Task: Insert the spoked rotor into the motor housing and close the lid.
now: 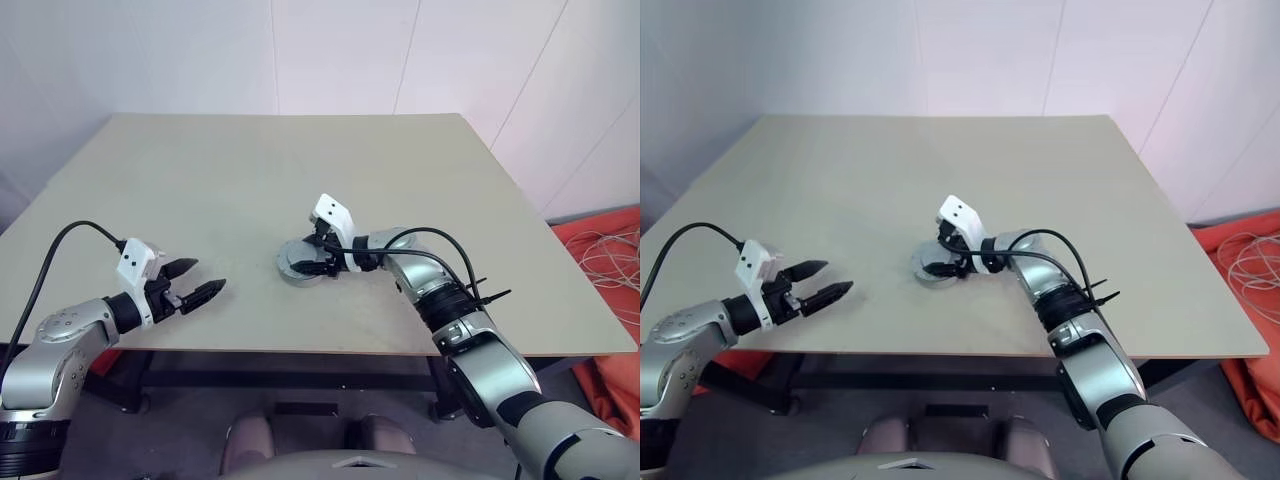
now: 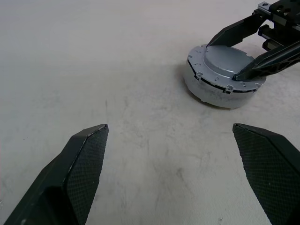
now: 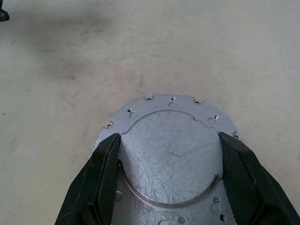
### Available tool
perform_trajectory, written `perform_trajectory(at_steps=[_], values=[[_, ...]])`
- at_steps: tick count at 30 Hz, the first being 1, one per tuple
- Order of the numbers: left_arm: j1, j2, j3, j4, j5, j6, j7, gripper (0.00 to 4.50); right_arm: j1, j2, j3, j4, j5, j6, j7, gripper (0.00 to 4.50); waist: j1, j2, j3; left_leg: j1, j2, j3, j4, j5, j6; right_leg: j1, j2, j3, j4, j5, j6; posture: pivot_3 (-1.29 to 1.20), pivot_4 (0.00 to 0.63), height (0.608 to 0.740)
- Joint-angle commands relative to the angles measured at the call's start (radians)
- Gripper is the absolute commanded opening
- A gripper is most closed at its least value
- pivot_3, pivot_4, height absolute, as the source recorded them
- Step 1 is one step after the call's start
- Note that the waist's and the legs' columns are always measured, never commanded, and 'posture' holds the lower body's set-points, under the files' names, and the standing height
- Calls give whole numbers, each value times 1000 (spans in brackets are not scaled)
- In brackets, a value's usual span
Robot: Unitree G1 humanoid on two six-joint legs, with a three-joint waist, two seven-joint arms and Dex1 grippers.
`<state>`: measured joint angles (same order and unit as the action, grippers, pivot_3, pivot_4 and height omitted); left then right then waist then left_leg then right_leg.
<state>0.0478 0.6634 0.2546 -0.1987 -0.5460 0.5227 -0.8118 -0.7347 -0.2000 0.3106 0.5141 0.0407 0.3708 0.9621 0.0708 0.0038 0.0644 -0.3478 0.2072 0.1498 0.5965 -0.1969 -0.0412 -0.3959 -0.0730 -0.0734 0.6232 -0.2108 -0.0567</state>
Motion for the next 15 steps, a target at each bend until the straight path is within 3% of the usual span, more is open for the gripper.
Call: perform_trajectory(at_steps=[1, 15], values=[[-5, 1, 15, -29, -12, 1, 4, 4500, -21, -4, 1, 4, -11, 11, -6, 3130, 0, 0, 0, 0, 0, 0, 0, 0, 0, 0, 0, 0, 0, 0, 0, 0, 0, 740], [-11, -7, 12, -45, -28, 37, 18, 4500, -13, -5, 31, 29, -42, 34, -27, 3130, -1, 0, 0, 5, 0, 0, 0, 0, 0, 5, 0, 0, 0, 0, 1, 0, 0, 740]])
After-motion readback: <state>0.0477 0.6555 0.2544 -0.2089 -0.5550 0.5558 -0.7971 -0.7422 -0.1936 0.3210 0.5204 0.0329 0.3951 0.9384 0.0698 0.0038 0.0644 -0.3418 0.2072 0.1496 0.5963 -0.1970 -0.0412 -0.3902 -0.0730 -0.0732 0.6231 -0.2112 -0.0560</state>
